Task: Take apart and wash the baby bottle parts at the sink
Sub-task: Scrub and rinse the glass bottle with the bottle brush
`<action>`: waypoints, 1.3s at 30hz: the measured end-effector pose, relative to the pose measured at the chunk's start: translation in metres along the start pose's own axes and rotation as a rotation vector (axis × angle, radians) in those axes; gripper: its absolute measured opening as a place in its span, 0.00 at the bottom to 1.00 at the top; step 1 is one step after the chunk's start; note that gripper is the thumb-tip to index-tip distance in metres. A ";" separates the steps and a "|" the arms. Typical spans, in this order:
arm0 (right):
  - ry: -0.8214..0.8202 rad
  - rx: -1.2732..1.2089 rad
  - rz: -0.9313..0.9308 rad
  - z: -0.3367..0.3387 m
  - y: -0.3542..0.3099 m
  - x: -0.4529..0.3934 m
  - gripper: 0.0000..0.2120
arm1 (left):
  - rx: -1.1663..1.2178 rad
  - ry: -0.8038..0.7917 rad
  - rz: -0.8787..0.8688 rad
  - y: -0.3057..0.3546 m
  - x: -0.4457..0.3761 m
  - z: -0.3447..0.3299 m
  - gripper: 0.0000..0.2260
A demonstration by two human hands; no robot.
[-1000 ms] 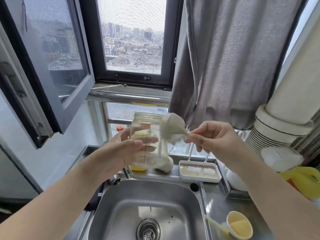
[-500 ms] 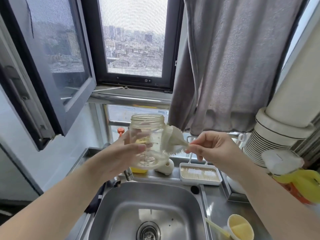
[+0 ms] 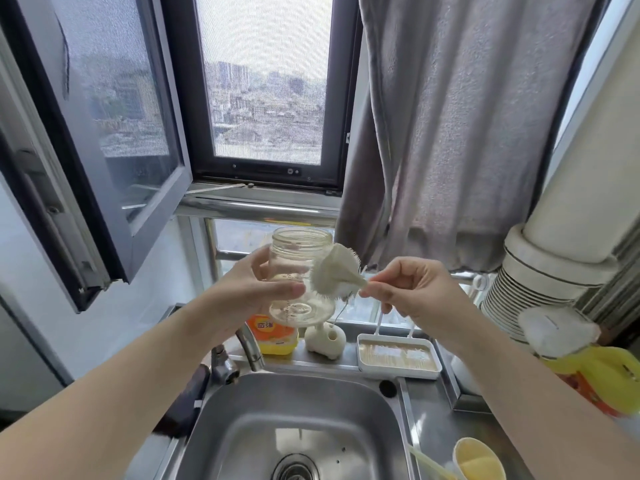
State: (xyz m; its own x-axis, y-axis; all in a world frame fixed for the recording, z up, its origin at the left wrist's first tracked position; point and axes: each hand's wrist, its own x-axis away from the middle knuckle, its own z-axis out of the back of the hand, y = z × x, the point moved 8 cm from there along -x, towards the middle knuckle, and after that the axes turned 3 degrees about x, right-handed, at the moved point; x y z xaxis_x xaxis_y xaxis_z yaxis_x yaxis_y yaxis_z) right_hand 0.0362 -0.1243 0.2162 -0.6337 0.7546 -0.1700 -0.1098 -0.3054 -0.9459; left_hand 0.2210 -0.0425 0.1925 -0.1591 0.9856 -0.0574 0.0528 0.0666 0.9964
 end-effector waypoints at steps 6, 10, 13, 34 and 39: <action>-0.098 0.249 0.017 -0.001 0.001 0.006 0.07 | -0.052 -0.018 -0.053 0.016 -0.003 0.009 0.43; 0.017 0.098 0.107 0.021 -0.025 -0.009 0.10 | -0.076 -0.066 -0.041 0.019 -0.002 0.002 0.46; -0.092 0.194 0.142 -0.005 -0.032 -0.006 0.08 | 0.003 -0.061 -0.050 0.025 -0.002 0.004 0.43; -0.052 0.115 0.179 -0.034 -0.071 -0.018 0.07 | 0.068 -0.113 -0.070 0.044 -0.003 0.028 0.44; -0.071 0.266 0.161 -0.033 -0.065 -0.008 0.06 | 0.013 -0.098 -0.048 0.045 0.001 0.043 0.47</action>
State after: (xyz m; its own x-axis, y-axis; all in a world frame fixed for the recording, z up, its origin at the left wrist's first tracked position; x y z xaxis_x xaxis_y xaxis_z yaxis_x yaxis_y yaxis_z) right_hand 0.0737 -0.0907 0.2699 -0.7102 0.6445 -0.2832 -0.1940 -0.5659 -0.8013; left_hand 0.2659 -0.0318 0.2341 -0.0649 0.9916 -0.1116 0.0601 0.1155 0.9915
